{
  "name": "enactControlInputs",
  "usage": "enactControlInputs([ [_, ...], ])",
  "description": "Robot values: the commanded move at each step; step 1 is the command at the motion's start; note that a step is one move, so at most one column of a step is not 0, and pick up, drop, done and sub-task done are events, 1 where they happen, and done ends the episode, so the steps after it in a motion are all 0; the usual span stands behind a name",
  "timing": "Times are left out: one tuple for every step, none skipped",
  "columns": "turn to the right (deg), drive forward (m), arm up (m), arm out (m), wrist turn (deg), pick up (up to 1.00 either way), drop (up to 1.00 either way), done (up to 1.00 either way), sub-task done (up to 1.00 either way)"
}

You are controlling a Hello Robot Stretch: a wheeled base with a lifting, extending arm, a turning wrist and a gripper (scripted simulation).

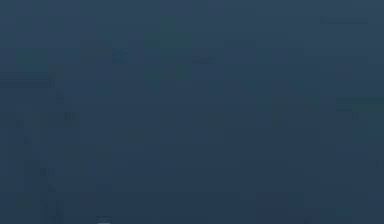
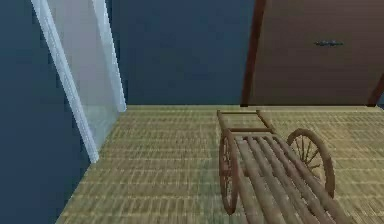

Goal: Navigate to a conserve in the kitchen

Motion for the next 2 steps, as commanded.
enactControlInputs([
  [-45.0, 0.0, 0.0, 0.0, 0.0, 0.0, 0.0, 0.0, 0.0],
  [-42.0, 0.0, 0.0, 0.0, 0.0, 0.0, 0.0, 0.0, 0.0],
])
